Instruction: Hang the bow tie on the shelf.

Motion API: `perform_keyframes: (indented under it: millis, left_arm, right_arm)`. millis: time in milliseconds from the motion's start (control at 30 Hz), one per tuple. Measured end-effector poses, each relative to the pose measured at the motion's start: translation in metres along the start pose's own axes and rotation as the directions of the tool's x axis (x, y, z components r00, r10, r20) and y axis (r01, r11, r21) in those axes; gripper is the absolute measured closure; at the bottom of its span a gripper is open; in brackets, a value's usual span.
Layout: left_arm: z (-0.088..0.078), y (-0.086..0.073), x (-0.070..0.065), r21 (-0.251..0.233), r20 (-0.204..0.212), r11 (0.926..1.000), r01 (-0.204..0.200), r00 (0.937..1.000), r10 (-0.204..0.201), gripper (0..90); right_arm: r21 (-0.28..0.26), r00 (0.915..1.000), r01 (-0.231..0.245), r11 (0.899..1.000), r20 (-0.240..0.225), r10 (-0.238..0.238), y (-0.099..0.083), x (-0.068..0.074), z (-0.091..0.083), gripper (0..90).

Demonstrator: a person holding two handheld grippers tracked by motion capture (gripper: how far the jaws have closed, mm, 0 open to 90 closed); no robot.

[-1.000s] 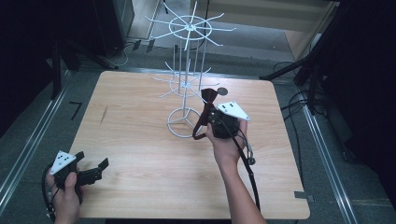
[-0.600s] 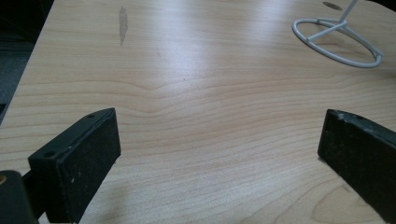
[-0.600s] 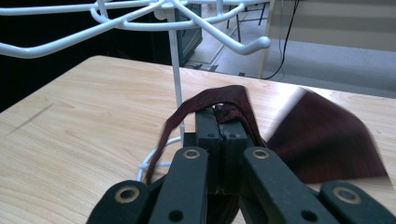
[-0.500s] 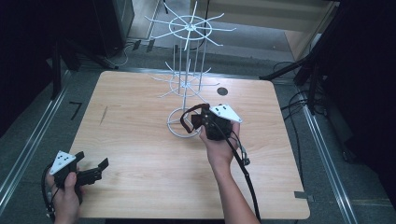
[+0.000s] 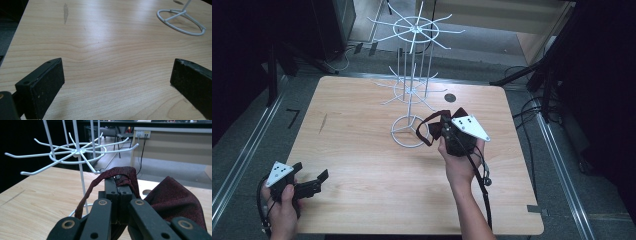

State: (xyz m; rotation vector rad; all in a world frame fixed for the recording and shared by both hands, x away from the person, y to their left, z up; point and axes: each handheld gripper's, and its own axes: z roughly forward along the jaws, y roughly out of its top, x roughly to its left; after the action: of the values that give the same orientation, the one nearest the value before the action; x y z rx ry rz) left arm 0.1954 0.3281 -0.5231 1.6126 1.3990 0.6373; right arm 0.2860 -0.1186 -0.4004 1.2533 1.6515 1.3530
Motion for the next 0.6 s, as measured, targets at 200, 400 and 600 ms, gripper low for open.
perform_keyframes:
  millis: [200, 400, 600]
  left_arm:
    - [0.000, 0.000, 0.000, 0.000, -0.002, 1.0000, 0.002, 1.0000, -0.002, 0.0]
    - [0.000, 0.000, 0.000, 0.001, -0.001, 1.0000, -0.001, 1.0000, 0.001, 0.0]
    - [0.000, 0.000, 0.000, 0.001, -0.002, 1.0000, 0.000, 1.0000, 0.000, 0.0]
  right_arm:
    - [-0.021, 0.9998, 0.020, 1.000, 0.001, -0.020, 0.004, 0.000, -0.009, 90.0]
    - [-0.049, 0.9998, 0.016, 0.999, -0.008, -0.016, 0.013, -0.005, -0.016, 90.0]
    - [-0.052, 0.9995, 0.025, 0.998, -0.019, -0.026, 0.022, -0.002, -0.010, 90.0]
